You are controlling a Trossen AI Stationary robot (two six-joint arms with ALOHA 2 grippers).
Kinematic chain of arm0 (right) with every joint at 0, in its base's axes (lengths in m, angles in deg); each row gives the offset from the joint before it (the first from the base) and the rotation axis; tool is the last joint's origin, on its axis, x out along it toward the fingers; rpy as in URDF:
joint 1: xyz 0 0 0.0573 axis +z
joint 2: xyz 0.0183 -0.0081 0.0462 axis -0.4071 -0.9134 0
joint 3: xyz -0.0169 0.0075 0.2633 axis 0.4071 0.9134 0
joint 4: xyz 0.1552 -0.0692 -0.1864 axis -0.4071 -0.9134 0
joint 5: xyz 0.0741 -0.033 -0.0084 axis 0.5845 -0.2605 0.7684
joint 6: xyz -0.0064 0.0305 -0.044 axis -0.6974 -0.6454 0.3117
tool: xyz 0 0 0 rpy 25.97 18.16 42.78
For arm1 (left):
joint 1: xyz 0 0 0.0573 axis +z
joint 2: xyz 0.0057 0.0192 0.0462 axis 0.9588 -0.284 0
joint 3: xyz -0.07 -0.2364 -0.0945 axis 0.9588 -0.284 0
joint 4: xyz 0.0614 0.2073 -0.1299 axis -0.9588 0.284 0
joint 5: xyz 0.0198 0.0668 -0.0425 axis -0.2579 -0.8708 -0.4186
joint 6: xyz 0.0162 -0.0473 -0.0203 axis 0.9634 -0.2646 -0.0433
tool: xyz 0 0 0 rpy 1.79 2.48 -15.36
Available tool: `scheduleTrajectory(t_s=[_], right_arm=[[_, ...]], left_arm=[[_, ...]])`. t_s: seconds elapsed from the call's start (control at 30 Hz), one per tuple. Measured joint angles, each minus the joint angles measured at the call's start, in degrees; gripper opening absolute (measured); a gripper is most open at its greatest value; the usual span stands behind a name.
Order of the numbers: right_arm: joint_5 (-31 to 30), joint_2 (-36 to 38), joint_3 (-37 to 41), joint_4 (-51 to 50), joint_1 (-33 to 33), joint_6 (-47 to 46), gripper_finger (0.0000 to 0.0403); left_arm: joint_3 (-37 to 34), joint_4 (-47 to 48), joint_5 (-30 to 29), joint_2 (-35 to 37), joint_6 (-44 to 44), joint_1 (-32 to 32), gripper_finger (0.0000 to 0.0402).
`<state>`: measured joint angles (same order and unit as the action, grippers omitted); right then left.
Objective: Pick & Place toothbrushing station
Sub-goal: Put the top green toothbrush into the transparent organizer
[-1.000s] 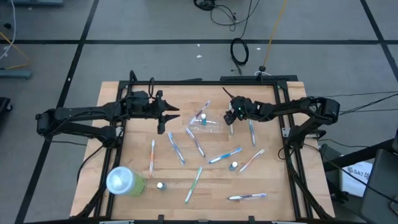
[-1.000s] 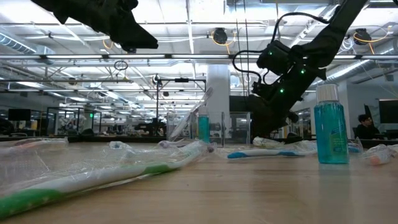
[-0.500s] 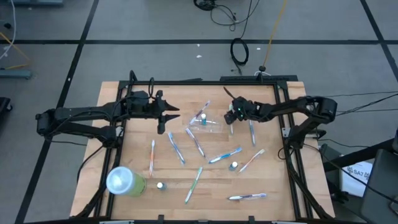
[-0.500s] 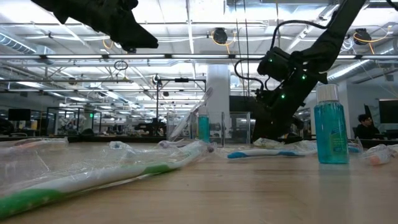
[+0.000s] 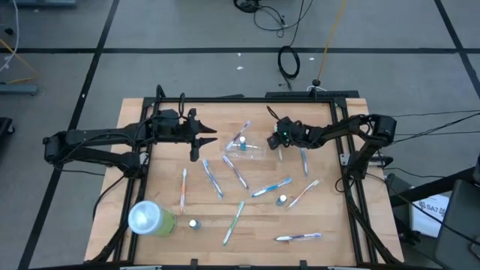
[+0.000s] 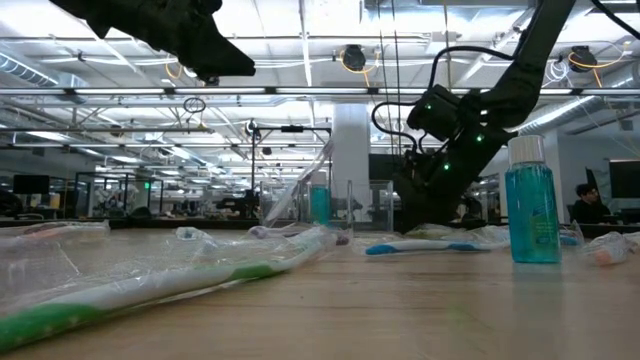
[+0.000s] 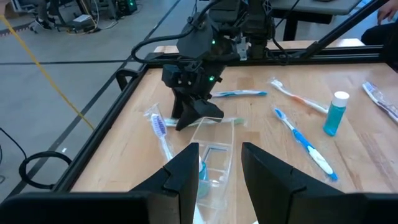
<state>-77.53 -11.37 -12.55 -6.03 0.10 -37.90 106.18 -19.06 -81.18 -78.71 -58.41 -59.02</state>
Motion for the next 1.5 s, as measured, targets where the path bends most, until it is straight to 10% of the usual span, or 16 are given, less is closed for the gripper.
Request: scheduleTrajectory(t_s=[0.43,0.87,1.13,1.5], right_arm=[[-1.9,2.9,0.4,-1.1,-1.6,4.7,0.0010],[-2.4,22.3,0.3,0.4,1.4,9.6,0.0005],[-2.5,26.6,0.2,23.4,12.3,23.5,0.0004],[-2.7,6.9,0.2,56.9,18.0,31.6,0.0004]], left_arm=[[0.0,0.1,0.0,0.0,-0.5,0.0,0.0129],[0.0,0.0,0.0,0.0,-1.3,0.0,0.0129],[0.0,-2.0,0.0,0.0,-1.5,0.0,0.0129],[0.0,-2.9,0.0,0.0,-1.4,0.0,0.0129]])
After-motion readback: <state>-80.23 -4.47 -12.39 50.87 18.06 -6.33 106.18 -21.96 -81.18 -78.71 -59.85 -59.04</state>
